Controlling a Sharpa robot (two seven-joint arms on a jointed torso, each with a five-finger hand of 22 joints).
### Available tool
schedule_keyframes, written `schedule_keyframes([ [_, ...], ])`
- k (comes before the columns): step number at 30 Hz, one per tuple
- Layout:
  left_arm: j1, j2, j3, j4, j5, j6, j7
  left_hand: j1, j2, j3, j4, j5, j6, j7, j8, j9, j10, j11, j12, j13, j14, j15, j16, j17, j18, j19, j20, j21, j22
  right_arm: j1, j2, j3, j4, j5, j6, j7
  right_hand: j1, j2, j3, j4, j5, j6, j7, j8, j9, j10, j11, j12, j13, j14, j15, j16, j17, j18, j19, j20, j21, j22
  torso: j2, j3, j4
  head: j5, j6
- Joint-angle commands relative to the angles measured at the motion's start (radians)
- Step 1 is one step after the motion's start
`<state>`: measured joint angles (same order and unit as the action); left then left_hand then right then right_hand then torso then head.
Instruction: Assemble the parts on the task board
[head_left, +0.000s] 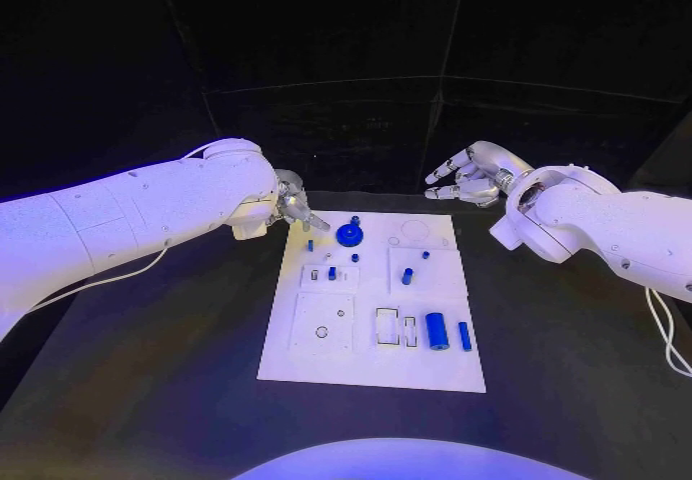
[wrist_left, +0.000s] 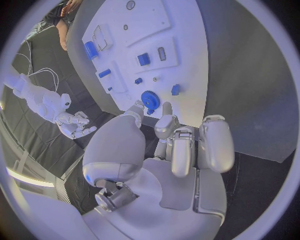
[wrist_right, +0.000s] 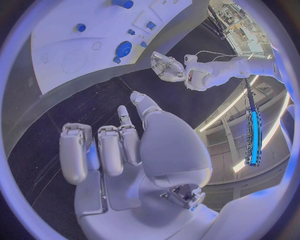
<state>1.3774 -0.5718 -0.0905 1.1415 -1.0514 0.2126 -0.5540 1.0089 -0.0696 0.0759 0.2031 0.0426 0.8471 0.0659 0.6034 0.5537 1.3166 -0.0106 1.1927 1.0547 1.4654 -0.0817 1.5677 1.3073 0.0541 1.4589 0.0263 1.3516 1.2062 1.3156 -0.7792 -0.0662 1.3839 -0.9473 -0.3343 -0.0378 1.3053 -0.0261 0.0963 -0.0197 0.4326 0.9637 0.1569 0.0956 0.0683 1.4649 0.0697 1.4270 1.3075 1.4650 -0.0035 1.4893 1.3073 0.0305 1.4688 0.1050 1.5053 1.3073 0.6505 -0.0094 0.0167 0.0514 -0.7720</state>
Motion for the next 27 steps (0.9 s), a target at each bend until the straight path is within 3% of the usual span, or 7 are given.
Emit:
schedule_keyframes([
  [1, 0.004, 0.026, 0.0, -0.053, -0.007, 0.079, -0.011, 0.001, 0.013, -0.007, 0.002, 0.005, 0.006, 0.0, -0.004, -0.003, 0.003, 0.002, 0.006, 0.002, 0.105, 0.008, 0.003, 0.263, 0.016, -0.001, 0.005, -0.001, 0.001, 0.002, 0.002, 0.001, 0.001, -0.003, 0.007, 0.002, -0.013, 0.0, 0.007, 0.001, 0.004, 0.008, -0.001, -0.006, -0.001, 0.02, -0.004, -0.003, 0.149, 0.068, -0.007, -0.004, 0.088, 0.005, 0.023, -0.006, -0.003, 0.109, 0.003, -0.0007, -0.0019, 0.003, 0.002],
  [3, 0.004, 0.047, -0.002, -0.094, -0.009, 0.087, -0.012, 0.001, 0.018, -0.014, 0.007, 0.005, 0.008, 0.0, -0.006, -0.006, 0.002, 0.002, 0.007, 0.001, 0.105, 0.008, 0.003, 0.263, 0.017, -0.001, 0.005, -0.001, 0.001, 0.002, 0.003, 0.001, 0.002, -0.003, 0.007, 0.002, -0.013, 0.0, 0.007, 0.001, 0.004, 0.008, -0.001, -0.006, -0.001, 0.02, -0.004, -0.003, 0.149, 0.068, -0.007, -0.004, 0.088, 0.005, 0.023, -0.006, -0.003, 0.109, 0.004, 0.0004, -0.0026, 0.006, 0.001],
  [5, 0.002, 0.069, -0.012, -0.136, -0.01, 0.095, -0.011, 0.003, 0.023, -0.021, 0.011, 0.005, 0.011, 0.0, -0.007, -0.01, 0.002, 0.001, 0.007, 0.001, 0.105, 0.008, 0.003, 0.263, 0.016, 0.0, 0.005, 0.0, 0.002, 0.002, 0.005, 0.001, 0.003, -0.003, 0.007, 0.002, -0.013, 0.0, 0.007, 0.001, 0.004, 0.008, -0.001, -0.006, -0.001, 0.02, -0.004, -0.003, 0.149, 0.068, -0.007, -0.004, 0.088, 0.005, 0.023, -0.006, -0.003, 0.109, 0.004, -0.0005, -0.0035, 0.006, 0.001],
  [10, -0.01, 0.092, -0.026, -0.184, -0.011, 0.097, -0.004, 0.006, 0.029, -0.029, 0.014, 0.005, 0.016, -0.001, -0.005, -0.012, 0.002, 0.001, 0.009, 0.002, 0.105, 0.008, 0.003, 0.263, 0.016, 0.001, 0.005, 0.001, 0.005, 0.002, 0.007, 0.001, 0.005, -0.003, 0.007, 0.003, -0.013, 0.0, 0.007, 0.001, 0.004, 0.008, -0.001, -0.006, -0.001, 0.02, -0.004, -0.003, 0.149, 0.068, -0.007, -0.004, 0.088, 0.005, 0.023, -0.006, -0.003, 0.109, 0.006, -0.0015, -0.0046, 0.007, 0.0],
  [27, -0.039, 0.132, -0.033, -0.251, -0.012, 0.085, 0.025, 0.014, 0.041, -0.052, 0.023, 0.005, 0.031, -0.006, 0.005, -0.011, 0.005, -0.003, 0.016, 0.008, 0.105, 0.005, 0.003, 0.263, 0.014, 0.006, 0.004, 0.008, 0.018, 0.002, 0.015, 0.001, 0.003, -0.003, 0.006, 0.006, -0.015, 0.001, 0.008, 0.002, 0.004, 0.008, -0.001, -0.006, -0.001, 0.019, -0.004, -0.003, 0.149, 0.068, -0.007, -0.004, 0.087, 0.005, 0.023, -0.006, -0.003, 0.109, 0.004, -0.0008, -0.0027, 0.005, -0.004],
])
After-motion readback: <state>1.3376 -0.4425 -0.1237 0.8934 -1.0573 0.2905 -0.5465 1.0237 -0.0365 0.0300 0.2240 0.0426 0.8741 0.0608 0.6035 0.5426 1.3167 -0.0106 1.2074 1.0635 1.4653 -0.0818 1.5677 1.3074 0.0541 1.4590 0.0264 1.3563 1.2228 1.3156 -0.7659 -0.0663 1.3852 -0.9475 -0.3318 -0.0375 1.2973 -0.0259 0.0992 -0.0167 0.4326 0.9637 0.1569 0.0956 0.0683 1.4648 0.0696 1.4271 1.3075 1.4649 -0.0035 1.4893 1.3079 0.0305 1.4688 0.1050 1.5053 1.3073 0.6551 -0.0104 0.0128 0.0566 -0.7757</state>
